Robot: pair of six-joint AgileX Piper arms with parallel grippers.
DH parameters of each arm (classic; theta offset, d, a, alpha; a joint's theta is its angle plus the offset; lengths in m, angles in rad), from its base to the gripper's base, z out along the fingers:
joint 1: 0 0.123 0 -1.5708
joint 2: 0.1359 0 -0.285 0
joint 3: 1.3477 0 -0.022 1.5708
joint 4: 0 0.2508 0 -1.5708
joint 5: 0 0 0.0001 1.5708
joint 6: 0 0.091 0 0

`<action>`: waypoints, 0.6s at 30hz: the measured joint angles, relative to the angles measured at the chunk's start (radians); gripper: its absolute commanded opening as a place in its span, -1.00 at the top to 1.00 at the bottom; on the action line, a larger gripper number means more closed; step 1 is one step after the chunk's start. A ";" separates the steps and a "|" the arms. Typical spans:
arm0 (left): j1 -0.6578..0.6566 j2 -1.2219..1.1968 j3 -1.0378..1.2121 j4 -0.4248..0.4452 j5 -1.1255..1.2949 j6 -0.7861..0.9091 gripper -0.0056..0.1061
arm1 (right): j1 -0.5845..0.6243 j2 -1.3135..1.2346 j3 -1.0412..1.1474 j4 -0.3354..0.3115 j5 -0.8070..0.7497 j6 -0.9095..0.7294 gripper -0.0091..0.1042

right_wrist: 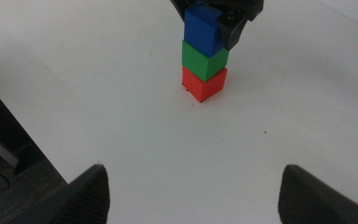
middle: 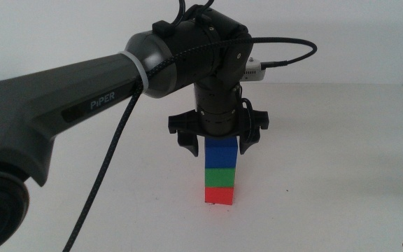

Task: Stack red cubes first, then green, then blue cubes in a specific spot.

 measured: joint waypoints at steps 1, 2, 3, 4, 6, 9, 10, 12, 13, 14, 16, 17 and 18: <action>0.000 0.000 0.000 0.000 0.000 0.006 -0.78 | 0.000 0.000 0.000 0.000 0.000 0.000 -0.70; 0.000 0.000 0.001 0.000 0.000 0.008 -0.78 | 0.000 0.000 0.000 0.000 0.000 0.000 -0.70; 0.000 0.000 0.001 0.000 0.000 0.011 -0.78 | 0.000 0.000 0.000 0.000 0.000 0.000 -0.70; 0.000 0.000 0.001 0.000 0.000 0.016 -0.78 | 0.000 0.000 0.000 0.000 0.000 0.000 -0.70; 0.000 -0.007 0.001 0.000 0.000 0.032 -0.78 | 0.000 0.000 0.000 0.000 0.000 0.000 -0.70; 0.000 -0.043 0.001 -0.004 0.002 0.046 -0.78 | 0.000 0.000 0.000 0.000 0.000 0.000 -0.70; 0.000 -0.065 0.000 -0.004 0.002 0.052 -0.78 | 0.000 0.000 0.000 0.000 0.000 0.000 -0.70; 0.000 -0.114 -0.007 -0.004 0.002 0.056 -0.78 | 0.000 0.000 0.000 0.000 0.000 0.000 -0.70; 0.000 -0.141 -0.009 -0.004 0.002 0.059 -0.78 | 0.000 0.000 0.000 0.000 0.000 0.000 -0.70; 0.000 -0.167 -0.012 -0.002 0.002 0.060 -0.78 | 0.000 0.000 0.000 0.000 0.000 0.000 -0.70; 0.000 -0.212 -0.014 0.010 0.002 0.060 -0.78 | 0.000 0.000 0.000 0.000 0.000 0.000 -0.70; 0.000 -0.236 -0.014 0.017 0.002 0.063 -0.78 | 0.000 0.000 0.000 0.000 0.000 0.000 -0.70; 0.000 -0.256 -0.014 0.025 0.002 0.072 -0.78 | 0.000 0.000 0.000 0.000 0.000 0.000 -0.70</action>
